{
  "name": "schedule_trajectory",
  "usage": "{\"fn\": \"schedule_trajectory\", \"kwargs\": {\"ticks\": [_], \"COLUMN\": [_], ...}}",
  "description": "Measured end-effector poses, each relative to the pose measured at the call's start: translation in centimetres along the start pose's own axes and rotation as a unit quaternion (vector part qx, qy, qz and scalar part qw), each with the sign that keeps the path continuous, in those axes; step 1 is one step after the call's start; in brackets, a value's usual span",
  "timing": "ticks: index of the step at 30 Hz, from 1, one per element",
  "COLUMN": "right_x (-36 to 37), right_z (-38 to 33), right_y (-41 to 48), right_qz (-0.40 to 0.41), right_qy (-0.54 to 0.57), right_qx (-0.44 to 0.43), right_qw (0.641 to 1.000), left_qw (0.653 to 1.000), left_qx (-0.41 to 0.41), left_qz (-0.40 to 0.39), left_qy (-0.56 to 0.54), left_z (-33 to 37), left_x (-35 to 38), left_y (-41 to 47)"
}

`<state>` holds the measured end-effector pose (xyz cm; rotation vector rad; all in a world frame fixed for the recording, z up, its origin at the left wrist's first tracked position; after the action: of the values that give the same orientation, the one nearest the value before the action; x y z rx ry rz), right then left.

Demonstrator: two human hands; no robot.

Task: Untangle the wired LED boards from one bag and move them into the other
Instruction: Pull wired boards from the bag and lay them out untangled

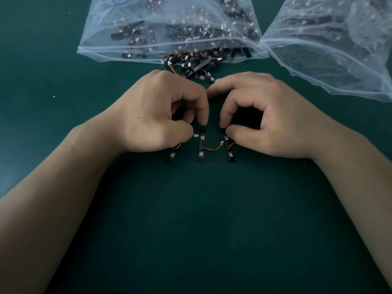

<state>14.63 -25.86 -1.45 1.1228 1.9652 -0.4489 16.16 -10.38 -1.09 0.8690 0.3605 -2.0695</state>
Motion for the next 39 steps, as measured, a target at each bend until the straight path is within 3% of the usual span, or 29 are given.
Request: {"fn": "schedule_trajectory", "kwargs": {"ticks": [10, 15, 21, 27, 32, 39], "right_x": [0.1, 0.1, -0.8, 0.2, -0.8, -1.2], "right_z": [0.2, 0.3, 0.8, 1.1, 1.2, 1.3], "right_y": [0.1, 0.2, 0.3, 0.5, 0.7, 0.4], "right_qz": [0.027, 0.039, 0.115, 0.076, 0.129, 0.167], "right_qy": [-0.012, -0.013, -0.022, -0.089, -0.087, -0.024], "right_qx": [-0.012, -0.017, 0.006, 0.025, 0.02, 0.018], "right_qw": [0.999, 0.999, 0.993, 0.993, 0.988, 0.985], "left_qw": [0.999, 0.999, 0.996, 0.992, 0.97, 0.956], "left_qx": [0.018, 0.03, 0.053, 0.032, 0.001, -0.024], "left_qz": [0.022, -0.004, 0.014, 0.116, 0.231, 0.263], "left_qy": [0.022, 0.035, 0.07, 0.041, 0.082, 0.131], "left_z": [-0.1, 0.1, 0.3, -0.2, -1.1, -1.7], "left_x": [0.0, 0.1, 0.2, -1.1, -2.2, -2.4], "left_y": [0.1, 0.1, 0.1, 0.2, 0.0, 0.1]}}
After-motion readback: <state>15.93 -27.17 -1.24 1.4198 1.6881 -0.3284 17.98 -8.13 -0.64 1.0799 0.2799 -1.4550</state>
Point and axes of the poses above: each hand's wrist, its own y-axis towards the middle knuckle, its own x-axis out of the palm, z = x × y, the point moved 7 cm from there along y, towards the middle knuckle, and after that the axes turned 4 degrees about z, right-handed, at the moved point
